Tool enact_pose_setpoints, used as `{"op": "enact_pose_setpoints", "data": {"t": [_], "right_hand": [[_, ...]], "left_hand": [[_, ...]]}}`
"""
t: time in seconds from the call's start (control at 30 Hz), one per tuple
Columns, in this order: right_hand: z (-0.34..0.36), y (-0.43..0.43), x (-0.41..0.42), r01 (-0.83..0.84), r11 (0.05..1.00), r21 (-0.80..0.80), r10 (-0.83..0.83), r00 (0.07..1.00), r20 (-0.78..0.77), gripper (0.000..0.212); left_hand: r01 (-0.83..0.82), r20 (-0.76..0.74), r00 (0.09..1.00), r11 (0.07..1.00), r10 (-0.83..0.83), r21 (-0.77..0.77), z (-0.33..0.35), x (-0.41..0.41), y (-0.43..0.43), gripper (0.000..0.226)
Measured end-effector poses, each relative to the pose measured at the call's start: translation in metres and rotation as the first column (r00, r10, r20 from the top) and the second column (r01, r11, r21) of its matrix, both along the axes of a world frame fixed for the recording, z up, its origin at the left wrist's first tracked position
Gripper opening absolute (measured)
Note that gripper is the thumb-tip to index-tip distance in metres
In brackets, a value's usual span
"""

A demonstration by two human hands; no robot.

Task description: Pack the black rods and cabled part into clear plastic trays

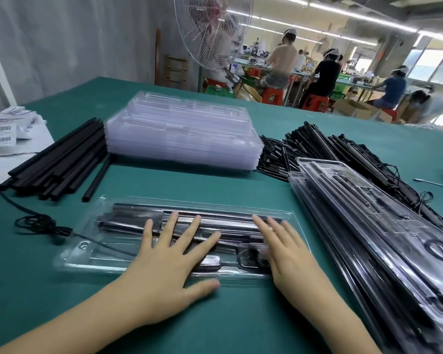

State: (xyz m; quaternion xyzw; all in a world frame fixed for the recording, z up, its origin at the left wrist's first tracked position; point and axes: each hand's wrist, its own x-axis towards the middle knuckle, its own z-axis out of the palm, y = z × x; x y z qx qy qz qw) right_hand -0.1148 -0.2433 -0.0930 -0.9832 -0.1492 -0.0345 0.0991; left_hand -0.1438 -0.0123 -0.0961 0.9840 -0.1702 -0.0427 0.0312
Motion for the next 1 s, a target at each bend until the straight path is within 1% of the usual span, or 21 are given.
{"op": "enact_pose_setpoints", "data": {"t": [0.07,0.1,0.17,0.2,0.23,0.3,0.37,0.4,0.43,0.47,0.5,0.53,0.57,0.6,0.63,0.67,0.7,0.77,0.83,0.93,1.0], "right_hand": [[0.003,-0.004,-0.003,0.163,0.986,-0.037,-0.161,0.985,0.063,0.067],[0.004,-0.005,-0.005,0.270,0.961,-0.058,-0.266,0.961,0.078,0.070],[0.006,-0.003,-0.010,0.432,0.892,-0.136,-0.427,0.902,0.064,0.072],[0.007,-0.001,-0.009,0.460,0.874,-0.158,-0.459,0.887,0.041,0.067],[0.008,0.000,-0.006,0.473,0.873,-0.115,-0.475,0.880,0.013,0.060],[0.014,0.000,0.002,0.498,0.860,0.110,-0.493,0.867,-0.077,0.045],[0.021,-0.006,0.009,0.520,0.794,0.315,-0.498,0.854,-0.154,0.039],[0.021,-0.009,0.010,0.529,0.743,0.410,-0.504,0.845,-0.177,0.039],[0.021,-0.011,0.010,0.535,0.684,0.497,-0.507,0.837,-0.203,0.039],[0.021,-0.012,0.009,0.540,0.605,0.585,-0.489,0.832,-0.263,0.035],[0.023,-0.012,0.007,0.541,0.499,0.677,-0.436,0.832,-0.344,0.027],[0.024,-0.012,0.007,0.556,0.371,0.744,-0.363,0.824,-0.435,0.016],[0.026,-0.012,0.006,0.565,0.274,0.778,-0.281,0.821,-0.498,0.006],[0.027,-0.012,0.006,0.579,0.224,0.784,-0.211,0.814,-0.541,0.013],[0.029,-0.013,0.005,0.593,0.216,0.775,-0.152,0.805,-0.574,0.018],[0.030,-0.015,0.004,0.607,0.231,0.761,-0.116,0.793,-0.597,0.018],[0.032,-0.018,0.004,0.625,0.272,0.732,-0.092,0.774,-0.626,0.018],[0.033,-0.023,0.003,0.648,0.389,0.655,-0.051,0.725,-0.687,0.024],[0.033,-0.026,0.003,0.651,0.480,0.589,-0.050,0.690,-0.722,0.030],[0.029,-0.028,0.004,0.652,0.502,0.568,-0.071,0.686,-0.724,0.033],[0.028,-0.030,0.003,0.653,0.518,0.553,-0.037,0.663,-0.748,0.038]], "left_hand": [[0.016,-0.003,1.000,1.000,-0.016,0.016,-0.002,0.003,0.000,0.072],[0.010,-0.011,1.000,1.000,-0.010,0.019,-0.002,0.003,0.000,0.070],[-0.001,-0.026,1.000,1.000,0.002,0.020,-0.004,0.004,0.000,0.066],[-0.002,-0.026,1.000,1.000,0.002,0.024,-0.004,0.005,0.000,0.065],[-0.003,-0.028,1.000,0.999,0.004,0.037,-0.005,0.006,0.000,0.065],[-0.006,-0.037,0.999,0.998,0.009,0.063,-0.007,0.007,0.001,0.066],[-0.011,0.011,1.000,0.997,0.010,0.079,-0.010,0.007,0.002,0.072],[-0.009,0.072,0.997,0.996,0.002,0.088,-0.009,0.008,0.003,0.078],[-0.012,0.101,0.995,0.992,-0.001,0.124,-0.003,0.008,0.004,0.082],[-0.033,0.098,0.995,0.991,0.021,0.127,0.004,0.007,0.004,0.081],[-0.053,0.105,0.994,0.994,0.043,0.098,0.007,0.007,0.006,0.078],[-0.066,0.130,0.990,0.994,0.055,0.084,0.007,0.008,0.007,0.076],[-0.068,0.137,0.989,0.992,0.054,0.101,0.007,0.008,0.010,0.074],[-0.064,0.145,0.988,0.992,0.048,0.107,0.006,0.007,0.013,0.073],[-0.052,0.153,0.988,0.994,0.036,0.100,0.005,0.006,0.015,0.071],[-0.033,0.179,0.984,0.996,0.016,0.087,0.002,0.005,0.017,0.067],[-0.019,0.189,0.982,0.996,0.003,0.082,0.000,0.003,0.019,0.063],[-0.010,0.199,0.980,0.997,-0.006,0.077,-0.003,0.001,0.020,0.059],[-0.014,0.199,0.980,0.997,-0.001,0.075,-0.003,0.001,0.023,0.059],[-0.008,0.201,0.980,0.997,-0.007,0.072,-0.002,0.000,0.024,0.058],[-0.003,0.195,0.981,0.997,-0.011,0.073,-0.003,-0.001,0.023,0.058]]}}
